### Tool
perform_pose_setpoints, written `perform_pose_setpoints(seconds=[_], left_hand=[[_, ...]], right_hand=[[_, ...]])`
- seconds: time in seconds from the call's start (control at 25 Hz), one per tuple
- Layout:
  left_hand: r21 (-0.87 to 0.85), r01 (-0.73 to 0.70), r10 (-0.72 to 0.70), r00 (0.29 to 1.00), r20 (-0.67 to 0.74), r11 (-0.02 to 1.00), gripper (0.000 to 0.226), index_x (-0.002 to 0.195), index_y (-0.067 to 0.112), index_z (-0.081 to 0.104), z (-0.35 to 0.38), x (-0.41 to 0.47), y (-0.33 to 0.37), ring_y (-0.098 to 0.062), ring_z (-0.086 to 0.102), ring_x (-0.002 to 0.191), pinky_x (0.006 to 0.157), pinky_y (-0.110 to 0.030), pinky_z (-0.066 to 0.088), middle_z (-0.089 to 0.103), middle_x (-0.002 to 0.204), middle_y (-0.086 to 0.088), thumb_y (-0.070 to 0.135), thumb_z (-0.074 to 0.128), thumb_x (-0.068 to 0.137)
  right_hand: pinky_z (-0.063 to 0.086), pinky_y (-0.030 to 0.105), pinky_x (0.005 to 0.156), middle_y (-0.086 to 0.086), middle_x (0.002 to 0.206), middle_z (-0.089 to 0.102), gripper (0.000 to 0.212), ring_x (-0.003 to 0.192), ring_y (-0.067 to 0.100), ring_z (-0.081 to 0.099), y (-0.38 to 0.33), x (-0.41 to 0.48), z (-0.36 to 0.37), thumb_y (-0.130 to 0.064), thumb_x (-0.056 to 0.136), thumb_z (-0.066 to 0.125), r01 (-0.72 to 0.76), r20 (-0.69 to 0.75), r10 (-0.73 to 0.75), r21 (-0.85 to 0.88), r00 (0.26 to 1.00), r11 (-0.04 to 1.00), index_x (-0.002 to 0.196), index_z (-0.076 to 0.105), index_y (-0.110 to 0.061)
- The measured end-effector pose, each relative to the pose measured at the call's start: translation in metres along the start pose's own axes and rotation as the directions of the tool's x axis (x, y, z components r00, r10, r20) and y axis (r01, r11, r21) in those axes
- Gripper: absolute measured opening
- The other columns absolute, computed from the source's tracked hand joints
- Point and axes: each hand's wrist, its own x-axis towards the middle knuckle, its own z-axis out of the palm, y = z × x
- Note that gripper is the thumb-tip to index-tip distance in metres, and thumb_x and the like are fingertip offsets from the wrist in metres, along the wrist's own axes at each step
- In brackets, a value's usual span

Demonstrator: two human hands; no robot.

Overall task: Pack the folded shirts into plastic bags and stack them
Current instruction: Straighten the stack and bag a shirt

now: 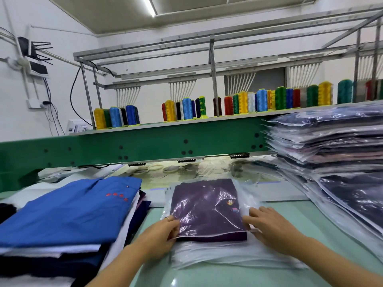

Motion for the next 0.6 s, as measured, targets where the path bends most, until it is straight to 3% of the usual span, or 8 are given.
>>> perform_pose_setpoints(seconds=[0.12, 0.2, 0.28, 0.36, 0.52, 0.6], left_hand=[[-0.046, 0.041, -0.045, 0.995, -0.09, 0.998, 0.02, 0.092, 0.04, 0.049, 0.01, -0.005, 0.0, 0.003, 0.052, 0.08, 0.07, -0.018, 0.045, 0.056, 0.091, 0.02, 0.032, 0.067, 0.093], [-0.033, 0.051, -0.055, 0.989, -0.137, 0.998, 0.011, 0.1, 0.039, 0.057, 0.01, -0.003, 0.006, 0.003, 0.055, 0.086, 0.076, -0.021, 0.049, 0.06, 0.095, 0.022, 0.038, 0.066, 0.095], [0.03, 0.074, -0.068, 0.982, -0.174, 0.997, 0.011, 0.096, 0.034, 0.058, 0.01, 0.0, 0.012, -0.002, 0.056, 0.088, 0.079, -0.026, 0.05, 0.06, 0.095, 0.019, 0.043, 0.064, 0.095], [0.084, 0.098, -0.078, 0.973, -0.218, 0.992, 0.021, 0.09, 0.03, 0.053, 0.009, 0.002, 0.018, -0.005, 0.054, 0.084, 0.071, -0.025, 0.046, 0.058, 0.09, 0.016, 0.048, 0.063, 0.094], [0.135, 0.147, -0.103, 0.952, -0.29, 0.98, 0.042, 0.074, 0.029, 0.038, 0.004, 0.006, 0.023, -0.008, 0.045, 0.069, 0.053, -0.023, 0.026, 0.049, 0.073, 0.012, 0.059, 0.061, 0.091], [0.097, 0.107, -0.079, 0.963, -0.256, 0.989, 0.043, 0.075, 0.029, 0.036, 0.004, 0.006, 0.022, -0.009, 0.045, 0.069, 0.054, -0.025, 0.031, 0.049, 0.074, 0.011, 0.056, 0.066, 0.088]], right_hand=[[0.043, 0.026, 0.079, -0.02, 0.088, 0.053, 0.024, 0.088, 0.01, 0.05, -0.004, -0.011, 0.004, -0.063, 0.09, 0.049, 0.015, -0.138, -0.02, -0.036, 0.99, 0.999, 0.094, 0.053, -0.04], [0.045, 0.025, 0.077, -0.022, 0.089, 0.055, 0.029, 0.087, 0.006, 0.051, -0.011, -0.01, 0.002, -0.068, 0.086, 0.051, 0.042, -0.162, -0.044, -0.017, 0.986, 0.999, 0.091, 0.058, -0.04], [0.045, 0.023, 0.07, -0.021, 0.089, 0.057, 0.022, 0.083, 0.006, 0.056, -0.017, -0.003, 0.002, -0.059, 0.084, 0.063, 0.097, -0.169, -0.102, -0.037, 0.98, 0.995, 0.088, 0.06, -0.037], [0.044, 0.022, 0.061, -0.019, 0.082, 0.058, 0.021, 0.074, 0.007, 0.058, -0.022, 0.002, 0.001, -0.045, 0.077, 0.077, 0.118, -0.173, -0.127, -0.065, 0.977, 0.991, 0.082, 0.06, -0.034], [0.043, 0.024, 0.063, -0.017, 0.087, 0.058, 0.018, 0.074, 0.01, 0.057, -0.025, 0.003, -0.004, -0.044, 0.079, 0.068, 0.111, -0.146, -0.12, -0.071, 0.982, 0.991, 0.089, 0.058, -0.033], [0.041, 0.024, 0.057, -0.015, 0.077, 0.056, 0.016, 0.065, 0.011, 0.054, -0.025, 0.003, -0.003, -0.027, 0.074, 0.07, 0.13, -0.143, -0.146, -0.114, 0.979, 0.985, 0.081, 0.056, -0.031]])
